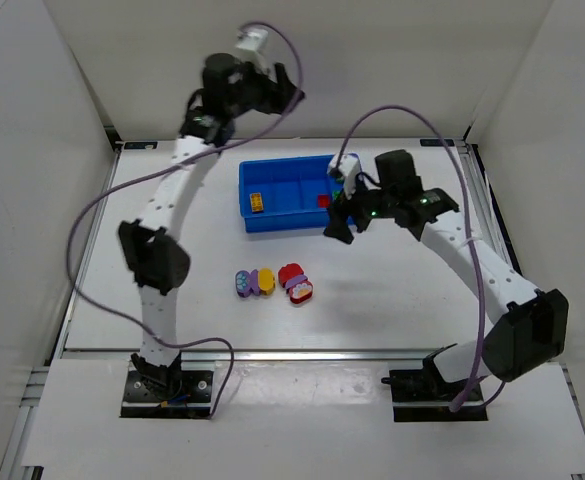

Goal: Sort the legos into containers by color

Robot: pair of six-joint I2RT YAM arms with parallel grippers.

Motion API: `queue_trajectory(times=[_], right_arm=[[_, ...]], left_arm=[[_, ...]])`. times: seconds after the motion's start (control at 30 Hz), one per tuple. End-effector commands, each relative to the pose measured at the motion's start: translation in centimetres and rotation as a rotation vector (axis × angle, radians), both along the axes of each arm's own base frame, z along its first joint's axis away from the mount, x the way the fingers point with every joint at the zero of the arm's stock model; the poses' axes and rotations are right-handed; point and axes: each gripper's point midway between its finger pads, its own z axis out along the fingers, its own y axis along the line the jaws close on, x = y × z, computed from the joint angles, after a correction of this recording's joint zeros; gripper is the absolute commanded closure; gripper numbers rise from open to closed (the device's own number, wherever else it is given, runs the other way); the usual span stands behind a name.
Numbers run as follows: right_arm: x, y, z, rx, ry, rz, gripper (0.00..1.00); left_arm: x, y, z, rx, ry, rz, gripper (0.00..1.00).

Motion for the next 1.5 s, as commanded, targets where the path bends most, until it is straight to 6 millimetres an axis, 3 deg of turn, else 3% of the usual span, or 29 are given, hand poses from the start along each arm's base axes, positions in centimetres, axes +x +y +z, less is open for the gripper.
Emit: queue_trajectory(times=[0.0, 0.07, 0.1, 0.13, 0.17, 0.2, 0.23, 0.3, 0.33, 0.4, 0.43, 0.47, 0.53, 0.67, 0.7, 0.73, 1.07, 1.47], right_arm=[[-3.8, 3.4, 0.2, 0.008, -0.076, 0.254, 0.17], [-5.6, 5.8, -0.8, -0.008, -0.075, 0.349, 0.16], [-6.0, 6.5, -1.4, -0.026, -0.087, 0.382, 0.15], [-7.0, 7.9, -2.4, -0.045, -0.087, 0.434, 0.14], [-7.5, 8.5, -3.0, -0.064, -0.096, 0.461, 0.13], [-8.1, 9.4, -3.6, -0.096, -0.12, 0.491, 0.13], [-8.0, 10.1, -4.8, -0.121, -0.11, 0.501, 0.13], [-8.5, 11.5, -5.6, -0.14, -0.108, 0.532, 0.13], [-8.2, 11.9, -7.1, -0.166, -0.083, 0.53, 0.13], [-8.1, 13.0, -7.9, -0.172, -0.072, 0.523, 0.13], [-8.0, 13.4, -9.0, -0.187, -0.049, 0.518, 0.13], [-7.5, 14.0, -9.0, -0.18, -0.061, 0.507, 0.12], [-7.5, 15.0, -10.3, -0.193, -0.045, 0.506, 0.11], [-7.1, 16.1, -11.4, -0.187, -0.038, 0.504, 0.04], [-7.1, 16.3, -12.0, -0.194, -0.032, 0.508, 0.01], [-7.1, 16.5, -12.2, -0.197, -0.032, 0.515, 0.01], [-8.8, 17.5, -14.3, -0.223, -0.063, 0.654, 0.01], [-7.8, 18.2, -17.5, -0.255, -0.06, 0.656, 0.01]], left_arm=[[-4.0, 9.2, 4.3, 0.025, 0.021, 0.144, 0.2], [-5.7, 12.1, 4.6, 0.017, 0.043, 0.173, 0.19], [-7.6, 13.8, 6.1, 0.009, 0.025, 0.195, 0.18], [-7.9, 16.1, 4.2, 0.018, 0.076, 0.238, 0.16], [-8.8, 17.1, 4.0, 0.022, 0.077, 0.241, 0.14], [-10.9, 18.2, 5.4, 0.024, 0.047, 0.256, 0.13], [-11.4, 19.7, 3.9, 0.046, 0.078, 0.287, 0.12], [-13.9, 21.1, 4.7, 0.072, 0.05, 0.322, 0.12], [-14.7, 22.0, 3.0, 0.089, 0.094, 0.342, 0.12], [-16.2, 22.8, 2.2, 0.107, 0.11, 0.362, 0.11], [-17.9, 22.9, 2.6, 0.11, 0.098, 0.361, 0.11], [-18.6, 23.1, 1.1, 0.128, 0.125, 0.368, 0.1], [-20.5, 23.5, -0.1, 0.154, 0.13, 0.379, 0.09], [-22.4, 24.0, -1.5, 0.184, 0.153, 0.392, 0.08], [-22.5, 24.0, -1.7, 0.187, 0.156, 0.391, 0.08], [-22.5, 24.7, -2.0, 0.191, 0.16, 0.412, 0.08], [-21.9, 25.0, -3.6, 0.213, 0.198, 0.422, 0.08], [-21.6, 25.1, -4.9, 0.218, 0.231, 0.423, 0.07]])
